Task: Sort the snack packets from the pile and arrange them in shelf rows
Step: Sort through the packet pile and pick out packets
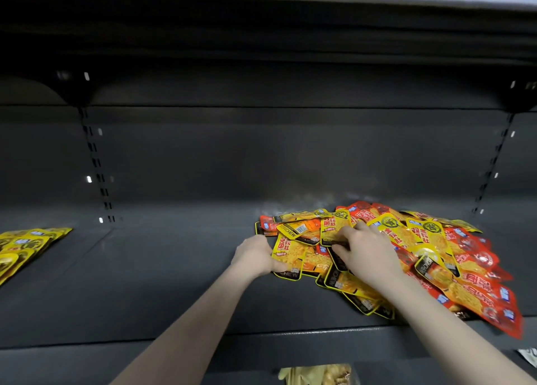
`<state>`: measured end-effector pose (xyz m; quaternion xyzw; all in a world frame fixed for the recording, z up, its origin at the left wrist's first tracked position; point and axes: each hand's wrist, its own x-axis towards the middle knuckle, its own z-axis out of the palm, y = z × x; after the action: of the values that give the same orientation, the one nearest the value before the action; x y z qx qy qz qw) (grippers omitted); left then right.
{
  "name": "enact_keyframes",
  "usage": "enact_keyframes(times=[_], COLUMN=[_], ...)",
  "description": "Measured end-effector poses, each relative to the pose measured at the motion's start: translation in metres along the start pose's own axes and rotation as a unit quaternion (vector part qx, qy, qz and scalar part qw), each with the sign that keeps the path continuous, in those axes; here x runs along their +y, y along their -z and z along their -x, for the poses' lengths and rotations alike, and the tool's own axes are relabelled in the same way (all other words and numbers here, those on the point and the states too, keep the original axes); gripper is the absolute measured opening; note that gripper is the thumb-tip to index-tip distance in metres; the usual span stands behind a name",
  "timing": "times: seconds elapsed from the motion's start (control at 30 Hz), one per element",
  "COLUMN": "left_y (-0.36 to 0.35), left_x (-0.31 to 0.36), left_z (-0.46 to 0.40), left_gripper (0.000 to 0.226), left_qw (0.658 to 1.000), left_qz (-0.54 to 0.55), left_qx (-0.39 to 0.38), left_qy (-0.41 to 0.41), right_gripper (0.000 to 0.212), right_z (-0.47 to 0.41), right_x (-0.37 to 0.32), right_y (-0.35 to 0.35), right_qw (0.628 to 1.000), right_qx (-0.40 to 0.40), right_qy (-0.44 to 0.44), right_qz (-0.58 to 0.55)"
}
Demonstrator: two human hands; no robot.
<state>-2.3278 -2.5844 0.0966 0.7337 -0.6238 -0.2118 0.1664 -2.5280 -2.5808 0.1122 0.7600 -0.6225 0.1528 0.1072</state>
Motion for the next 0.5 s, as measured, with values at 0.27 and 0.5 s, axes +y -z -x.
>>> enact_keyframes(times=[0.27,0.5], left_y=[0.048,0.044], left_x=[-0.054,-0.048], left_z=[0.045,0.045], left_gripper=[0.03,0.059], left_qw=[0.992,0.992], left_qz=[0.014,-0.129], left_qx=[-0.127,-0.004], left_qy=[-0.02,0.002], right_gripper=[0.037,0.035], right_z=[0.005,0.004], right_x=[-0.003,-0.023], right_y=[-0.002,-0.001], right_qw=[1.0,1.0], right_qx=[0.006,0.014], right_qy=[0.006,0.024], right_qz=[-0.014,-0.007])
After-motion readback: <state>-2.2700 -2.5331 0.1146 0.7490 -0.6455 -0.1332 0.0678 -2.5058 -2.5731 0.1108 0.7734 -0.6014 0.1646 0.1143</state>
